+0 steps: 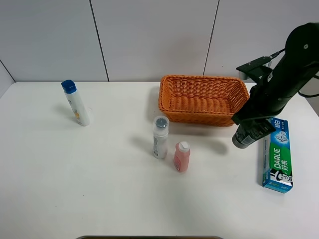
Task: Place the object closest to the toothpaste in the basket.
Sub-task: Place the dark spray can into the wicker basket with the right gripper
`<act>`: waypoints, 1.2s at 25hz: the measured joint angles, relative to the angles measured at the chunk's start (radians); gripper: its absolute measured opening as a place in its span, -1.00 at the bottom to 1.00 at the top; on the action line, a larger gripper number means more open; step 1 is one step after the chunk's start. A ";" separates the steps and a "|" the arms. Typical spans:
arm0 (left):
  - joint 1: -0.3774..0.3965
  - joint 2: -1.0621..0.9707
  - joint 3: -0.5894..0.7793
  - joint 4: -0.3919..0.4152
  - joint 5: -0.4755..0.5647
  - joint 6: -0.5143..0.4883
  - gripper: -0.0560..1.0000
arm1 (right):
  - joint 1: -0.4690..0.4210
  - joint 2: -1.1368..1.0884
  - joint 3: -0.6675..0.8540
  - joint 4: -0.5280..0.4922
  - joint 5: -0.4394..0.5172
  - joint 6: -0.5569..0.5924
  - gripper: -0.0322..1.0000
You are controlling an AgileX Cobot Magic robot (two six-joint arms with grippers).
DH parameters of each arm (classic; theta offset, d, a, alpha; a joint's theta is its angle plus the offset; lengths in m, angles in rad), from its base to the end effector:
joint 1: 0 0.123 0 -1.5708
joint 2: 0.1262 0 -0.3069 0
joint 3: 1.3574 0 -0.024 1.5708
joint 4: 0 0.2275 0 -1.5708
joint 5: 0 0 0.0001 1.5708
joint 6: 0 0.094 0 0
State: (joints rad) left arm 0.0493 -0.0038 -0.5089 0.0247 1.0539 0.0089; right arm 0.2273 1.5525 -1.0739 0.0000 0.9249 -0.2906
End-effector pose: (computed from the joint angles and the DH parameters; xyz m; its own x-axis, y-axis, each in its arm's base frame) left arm -0.0460 -0.0002 0.2674 -0.4393 -0.0005 -0.8984 -0.0593 0.9978 0.0284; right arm 0.2690 0.0622 0.2725 -0.8388 -0.4881 -0.2412 -0.4861 0.8709 -0.0721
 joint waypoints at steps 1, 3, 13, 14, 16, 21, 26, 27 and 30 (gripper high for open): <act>0.000 0.000 0.000 0.000 0.000 0.000 0.88 | 0.000 -0.010 -0.022 0.000 0.021 0.010 -0.45; 0.000 0.000 0.000 0.000 0.000 0.000 0.88 | 0.000 -0.017 -0.082 0.000 0.048 0.022 -0.45; 0.000 0.000 0.000 0.000 0.000 0.000 0.88 | 0.000 0.090 -0.278 0.000 -0.057 0.050 -0.47; 0.000 0.000 0.000 0.000 0.000 0.000 0.88 | 0.000 0.115 -0.284 0.000 -0.084 0.051 -0.47; 0.000 0.000 0.000 0.000 0.000 0.000 0.88 | 0.000 0.166 -0.290 0.000 -0.141 0.054 -0.47; 0.000 0.000 0.000 0.000 0.000 0.000 0.88 | 0.000 0.268 -0.290 0.000 -0.320 0.078 -0.47; 0.000 0.000 0.000 0.000 0.000 0.000 0.88 | 0.000 0.350 -0.290 0.000 -0.473 0.123 -0.47; 0.000 0.000 0.000 0.000 0.000 0.000 0.88 | 0.000 0.365 -0.290 0.000 -0.492 0.130 -0.47; 0.000 0.000 0.000 0.000 0.000 0.000 0.88 | 0.000 0.403 -0.290 0.000 -0.527 0.133 -0.47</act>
State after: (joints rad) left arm 0.0493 -0.0038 -0.5089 0.0247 1.0539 0.0089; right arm 0.2273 1.9558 -1.3635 0.0000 0.3983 -0.1571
